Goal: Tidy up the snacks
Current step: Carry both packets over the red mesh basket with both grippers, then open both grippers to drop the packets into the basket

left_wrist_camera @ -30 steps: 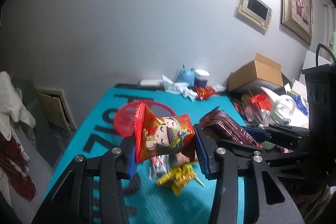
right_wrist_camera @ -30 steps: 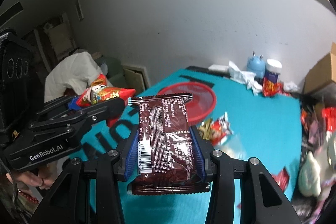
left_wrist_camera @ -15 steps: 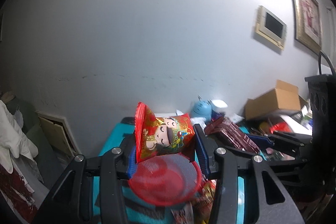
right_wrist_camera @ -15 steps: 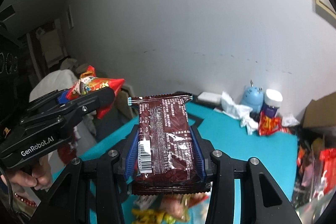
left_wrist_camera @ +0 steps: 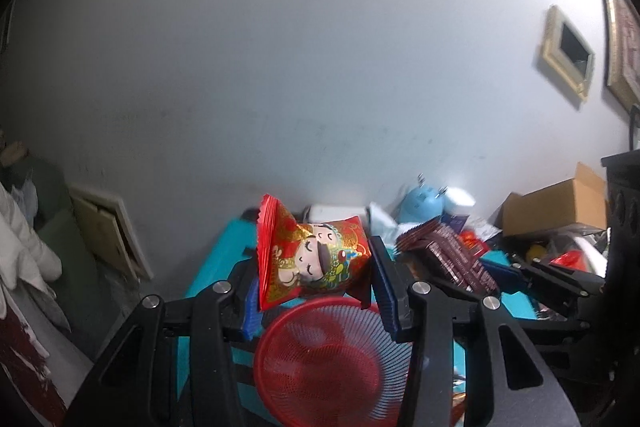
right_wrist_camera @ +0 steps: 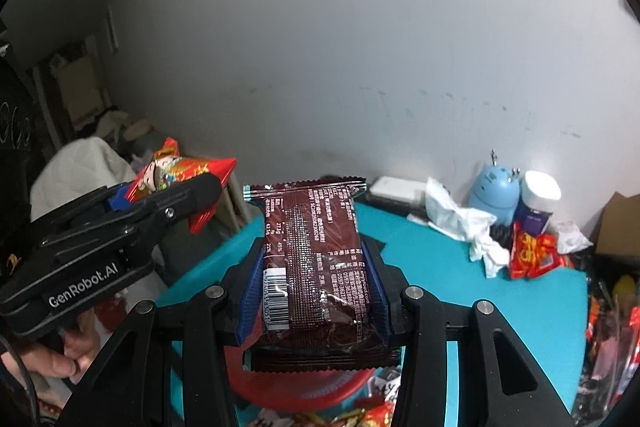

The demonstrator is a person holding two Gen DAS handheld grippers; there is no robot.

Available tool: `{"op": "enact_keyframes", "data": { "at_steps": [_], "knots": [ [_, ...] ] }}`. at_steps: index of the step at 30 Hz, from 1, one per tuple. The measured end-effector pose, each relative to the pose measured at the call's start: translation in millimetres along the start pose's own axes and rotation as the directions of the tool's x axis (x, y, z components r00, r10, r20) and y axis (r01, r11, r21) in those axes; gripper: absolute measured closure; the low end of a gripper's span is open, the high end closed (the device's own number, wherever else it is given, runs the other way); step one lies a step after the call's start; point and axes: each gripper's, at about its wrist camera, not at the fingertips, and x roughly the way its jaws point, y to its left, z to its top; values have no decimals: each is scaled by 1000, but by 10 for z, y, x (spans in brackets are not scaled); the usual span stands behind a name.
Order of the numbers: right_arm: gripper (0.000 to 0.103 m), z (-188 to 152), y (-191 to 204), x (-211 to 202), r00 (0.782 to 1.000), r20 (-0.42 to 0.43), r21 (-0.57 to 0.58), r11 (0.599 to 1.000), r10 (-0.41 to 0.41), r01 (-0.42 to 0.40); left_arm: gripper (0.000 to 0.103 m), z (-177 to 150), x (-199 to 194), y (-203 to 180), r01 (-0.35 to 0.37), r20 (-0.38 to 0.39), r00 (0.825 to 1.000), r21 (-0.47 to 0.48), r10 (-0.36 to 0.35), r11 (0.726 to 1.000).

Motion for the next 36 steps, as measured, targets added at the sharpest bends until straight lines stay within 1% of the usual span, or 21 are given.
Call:
{"op": "enact_keyframes", "data": {
  "at_steps": [2, 4, 6, 8, 10, 11, 15, 18, 27, 28, 34, 35, 36],
  "knots": [
    [58, -35, -33, 122, 1000, -17, 6, 1000, -5, 5, 58, -43, 169, 45, -13, -53, 999, 8, 13, 1000],
    [58, -77, -74, 260, 999, -44, 14, 1000, -6, 7, 58, -70, 289, 91, -25, -87, 996, 2, 25, 1000],
    [58, -110, -101, 381, 998, -69, 12, 1000, -2, 3, 58, -108, 392, 110, -19, -117, 993, 0, 19, 1000],
    [58, -145, -122, 481, 996, -91, 20, 1000, 12, -10, 58, -156, 499, 102, -26, -151, 988, 10, 27, 1000],
    [58, -197, -123, 593, 992, -128, 19, 1000, 20, -18, 58, -195, 598, 98, -35, -179, 983, 21, 38, 999],
    [58, -213, -118, 627, 990, -137, 16, 1000, 20, -18, 58, -226, 660, 105, -45, -201, 978, 25, 49, 999],
    [58, -287, -102, 748, 984, -175, 18, 1000, 20, -17, 58, -297, 821, 164, -75, -247, 966, 38, 82, 996],
    [58, -325, -118, 819, 982, -189, 27, 1000, 12, -7, 58, -347, 918, 191, -74, -283, 956, 32, 80, 997],
    [56, -412, -172, 929, 975, -221, 15, 1000, -8, 11, 58, -457, 1088, 148, -92, -347, 931, 75, 113, 993],
    [54, -411, -171, 938, 975, -223, 13, 1000, -8, 12, 58, -455, 1089, 141, -99, -347, 930, 80, 121, 992],
    [53, -396, -173, 909, 976, -216, 12, 1000, -24, 27, 57, -418, 1086, 128, -129, -349, 924, 99, 156, 987],
    [48, -394, -184, 907, 976, -218, 16, 1000, -23, 27, 52, -411, 1084, 134, -132, -354, 922, 94, 157, 987],
    [46, -391, -192, 901, 975, -220, 21, 999, -22, 28, 48, -408, 1079, 142, -133, -356, 921, 89, 156, 987]
  ]
}}
